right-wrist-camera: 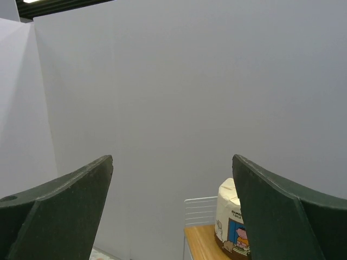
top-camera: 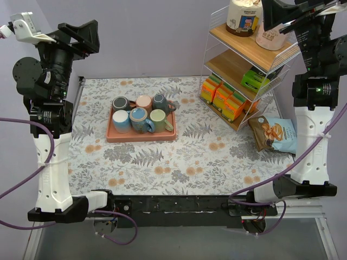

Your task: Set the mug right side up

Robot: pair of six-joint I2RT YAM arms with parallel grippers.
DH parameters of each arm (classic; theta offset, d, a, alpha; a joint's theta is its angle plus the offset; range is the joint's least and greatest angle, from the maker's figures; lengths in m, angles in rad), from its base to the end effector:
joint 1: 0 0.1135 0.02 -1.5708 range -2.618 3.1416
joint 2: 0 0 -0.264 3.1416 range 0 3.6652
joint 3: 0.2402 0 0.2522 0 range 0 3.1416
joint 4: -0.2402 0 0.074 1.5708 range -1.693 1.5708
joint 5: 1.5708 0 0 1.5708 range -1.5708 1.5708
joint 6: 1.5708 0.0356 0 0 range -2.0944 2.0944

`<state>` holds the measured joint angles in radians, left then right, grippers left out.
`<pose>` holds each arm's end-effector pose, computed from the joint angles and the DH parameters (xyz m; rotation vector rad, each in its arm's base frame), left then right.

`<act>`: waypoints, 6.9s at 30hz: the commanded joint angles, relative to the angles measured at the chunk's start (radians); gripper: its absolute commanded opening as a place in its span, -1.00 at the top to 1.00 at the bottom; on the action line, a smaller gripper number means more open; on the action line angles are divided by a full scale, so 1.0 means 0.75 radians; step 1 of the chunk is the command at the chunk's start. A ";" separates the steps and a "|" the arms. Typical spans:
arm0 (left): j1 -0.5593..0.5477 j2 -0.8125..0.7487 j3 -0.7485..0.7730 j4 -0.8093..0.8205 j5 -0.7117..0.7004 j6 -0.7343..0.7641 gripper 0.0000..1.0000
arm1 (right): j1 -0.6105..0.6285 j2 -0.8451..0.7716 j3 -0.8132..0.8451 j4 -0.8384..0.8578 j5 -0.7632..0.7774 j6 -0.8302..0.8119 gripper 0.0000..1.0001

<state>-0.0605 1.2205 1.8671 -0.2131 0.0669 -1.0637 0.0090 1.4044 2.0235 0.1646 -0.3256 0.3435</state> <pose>0.1877 -0.0138 0.6029 -0.5208 1.0801 -1.0326 0.2171 0.0133 0.6409 -0.1759 0.8277 0.4595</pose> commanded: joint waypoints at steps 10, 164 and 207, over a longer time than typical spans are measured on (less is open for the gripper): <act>0.005 -0.150 -0.335 0.028 0.316 -0.136 -0.96 | 0.212 0.234 0.395 -0.368 -0.321 0.047 -0.97; -0.365 -0.112 -1.639 1.354 0.645 -1.206 -0.51 | 0.976 0.201 -0.403 -0.432 0.140 0.397 0.97; -0.365 0.052 -1.555 1.834 0.617 -1.510 0.35 | 0.915 0.085 -0.642 -0.036 -0.184 0.749 0.97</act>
<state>-0.3317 1.2678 0.6765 1.1156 0.5652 -2.0079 0.6930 1.5410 1.5623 -0.0441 -0.4213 0.8700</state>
